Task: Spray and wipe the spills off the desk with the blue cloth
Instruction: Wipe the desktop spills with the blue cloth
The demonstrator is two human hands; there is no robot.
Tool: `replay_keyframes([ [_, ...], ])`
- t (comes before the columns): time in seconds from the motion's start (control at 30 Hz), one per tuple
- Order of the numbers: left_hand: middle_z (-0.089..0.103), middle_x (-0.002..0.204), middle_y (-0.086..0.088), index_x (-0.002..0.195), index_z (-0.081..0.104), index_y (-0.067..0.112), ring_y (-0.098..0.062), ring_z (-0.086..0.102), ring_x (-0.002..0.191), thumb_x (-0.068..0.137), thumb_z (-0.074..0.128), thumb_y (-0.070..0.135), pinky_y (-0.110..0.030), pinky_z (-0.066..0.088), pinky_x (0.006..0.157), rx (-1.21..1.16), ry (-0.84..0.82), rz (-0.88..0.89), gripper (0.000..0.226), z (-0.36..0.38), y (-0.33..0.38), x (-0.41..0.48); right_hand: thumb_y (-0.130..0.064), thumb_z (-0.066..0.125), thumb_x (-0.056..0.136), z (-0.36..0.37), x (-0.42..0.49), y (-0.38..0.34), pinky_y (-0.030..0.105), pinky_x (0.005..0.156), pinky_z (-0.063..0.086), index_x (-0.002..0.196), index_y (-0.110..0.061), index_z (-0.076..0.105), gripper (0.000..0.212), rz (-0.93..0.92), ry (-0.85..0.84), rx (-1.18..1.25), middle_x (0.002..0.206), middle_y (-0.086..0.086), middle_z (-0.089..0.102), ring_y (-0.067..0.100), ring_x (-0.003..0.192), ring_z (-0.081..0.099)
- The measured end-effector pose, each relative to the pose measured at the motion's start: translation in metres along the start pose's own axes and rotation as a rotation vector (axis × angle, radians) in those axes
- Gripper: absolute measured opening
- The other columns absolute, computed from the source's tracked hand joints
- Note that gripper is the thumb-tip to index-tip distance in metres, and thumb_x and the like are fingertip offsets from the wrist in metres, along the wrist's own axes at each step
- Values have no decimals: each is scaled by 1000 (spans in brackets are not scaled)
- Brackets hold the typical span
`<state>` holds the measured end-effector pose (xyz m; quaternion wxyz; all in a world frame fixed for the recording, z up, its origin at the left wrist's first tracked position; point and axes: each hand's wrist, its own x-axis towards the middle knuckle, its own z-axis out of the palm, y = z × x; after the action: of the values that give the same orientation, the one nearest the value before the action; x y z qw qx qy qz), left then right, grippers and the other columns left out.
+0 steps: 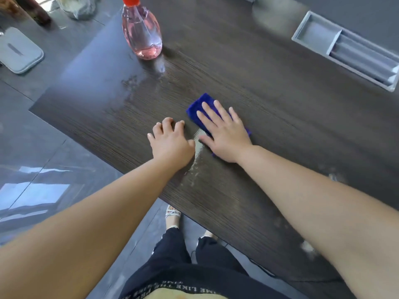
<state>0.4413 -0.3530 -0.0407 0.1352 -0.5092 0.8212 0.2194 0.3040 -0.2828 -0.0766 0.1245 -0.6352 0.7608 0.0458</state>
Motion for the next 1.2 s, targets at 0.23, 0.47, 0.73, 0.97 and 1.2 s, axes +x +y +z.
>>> replay_keyframes([
  [0.23,15,155,4,147,26,32,-26,9,140,92,43,37,-39,24,111,-22,-119,44,57,-17,-12,1,-52,21,98,-12,47,41,48,116,2,151,-23,2,63,477,48,69,160,-1,-6,24,146,-7],
  [0.47,9,156,8,149,17,35,-23,6,141,92,43,38,-38,31,107,33,-171,90,62,-23,-21,2,-50,26,98,-23,65,22,44,116,1,151,-31,7,59,-167,-27,-35,159,-8,-2,18,147,-4],
  [0.73,6,156,-2,149,16,24,-31,4,141,87,52,43,-45,22,112,72,-231,69,74,-23,-9,5,-53,20,98,-22,87,-1,49,116,1,151,-22,0,65,173,19,11,160,0,-7,26,146,-9],
  [0.97,4,156,-4,149,14,22,-33,3,142,85,54,46,-48,16,115,96,-229,54,79,-17,-8,7,-51,23,98,-29,99,63,46,117,4,151,-29,7,59,393,50,128,160,-8,-3,20,147,-5],
  [1.2,-1,158,-8,149,11,18,-38,-4,144,84,53,50,-54,5,116,137,-192,20,84,-6,0,4,-55,22,97,-13,48,31,47,118,3,151,-24,5,65,89,29,-13,160,-2,-3,23,147,-5],
])
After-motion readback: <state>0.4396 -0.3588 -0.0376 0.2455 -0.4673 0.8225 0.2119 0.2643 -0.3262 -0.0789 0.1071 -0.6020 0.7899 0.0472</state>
